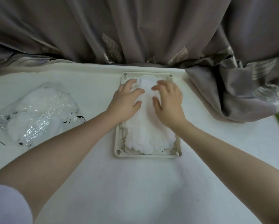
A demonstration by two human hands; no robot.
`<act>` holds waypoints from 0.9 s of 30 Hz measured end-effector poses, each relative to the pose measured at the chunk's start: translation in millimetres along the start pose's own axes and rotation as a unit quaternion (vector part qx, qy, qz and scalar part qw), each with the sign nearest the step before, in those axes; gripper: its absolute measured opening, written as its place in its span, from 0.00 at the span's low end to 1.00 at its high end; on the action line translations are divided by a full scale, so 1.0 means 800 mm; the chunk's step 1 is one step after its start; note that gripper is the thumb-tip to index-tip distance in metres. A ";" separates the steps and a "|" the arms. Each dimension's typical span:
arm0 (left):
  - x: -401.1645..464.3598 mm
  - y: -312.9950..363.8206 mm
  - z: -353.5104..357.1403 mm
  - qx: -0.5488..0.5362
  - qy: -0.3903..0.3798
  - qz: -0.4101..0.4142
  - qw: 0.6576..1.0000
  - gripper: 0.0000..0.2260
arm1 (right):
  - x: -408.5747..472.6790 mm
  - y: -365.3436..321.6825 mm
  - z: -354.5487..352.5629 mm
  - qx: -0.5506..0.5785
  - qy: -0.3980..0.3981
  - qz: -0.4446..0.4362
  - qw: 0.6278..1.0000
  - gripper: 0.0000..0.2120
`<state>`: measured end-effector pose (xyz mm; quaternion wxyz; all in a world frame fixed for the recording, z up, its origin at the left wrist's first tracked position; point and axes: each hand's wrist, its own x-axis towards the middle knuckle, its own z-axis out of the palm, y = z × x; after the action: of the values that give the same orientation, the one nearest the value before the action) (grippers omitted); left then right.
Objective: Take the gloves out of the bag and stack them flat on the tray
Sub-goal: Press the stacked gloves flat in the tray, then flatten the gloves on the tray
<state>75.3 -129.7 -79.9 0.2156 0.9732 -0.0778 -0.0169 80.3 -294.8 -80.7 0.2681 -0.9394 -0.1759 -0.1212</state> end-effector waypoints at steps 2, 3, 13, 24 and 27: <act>-0.023 0.001 0.001 0.041 -0.017 0.030 0.999 0.21 | -0.030 -0.009 0.001 -0.004 -0.114 -0.067 0.991 0.25; -0.032 0.001 0.003 0.057 -0.045 0.039 0.997 0.23 | -0.037 -0.009 0.000 -0.020 -0.198 -0.071 0.977 0.32; -0.087 0.004 0.049 0.101 -0.198 -0.066 0.973 0.40 | -0.067 0.026 -0.017 -0.206 -0.413 0.023 0.887 0.57; -0.129 -0.032 -0.005 0.056 -0.081 -0.005 0.995 0.27 | -0.042 -0.063 -0.050 0.055 -0.276 0.044 0.959 0.22; -0.154 -0.081 -0.033 0.081 -0.036 -0.001 0.996 0.20 | -0.037 -0.124 -0.023 0.090 -0.208 0.015 0.974 0.14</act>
<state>-35.5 -41.6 -83.6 0.1335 0.9862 -0.0859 -0.0459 12.1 -233.7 -29.3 0.3109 -0.9186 -0.2234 0.0975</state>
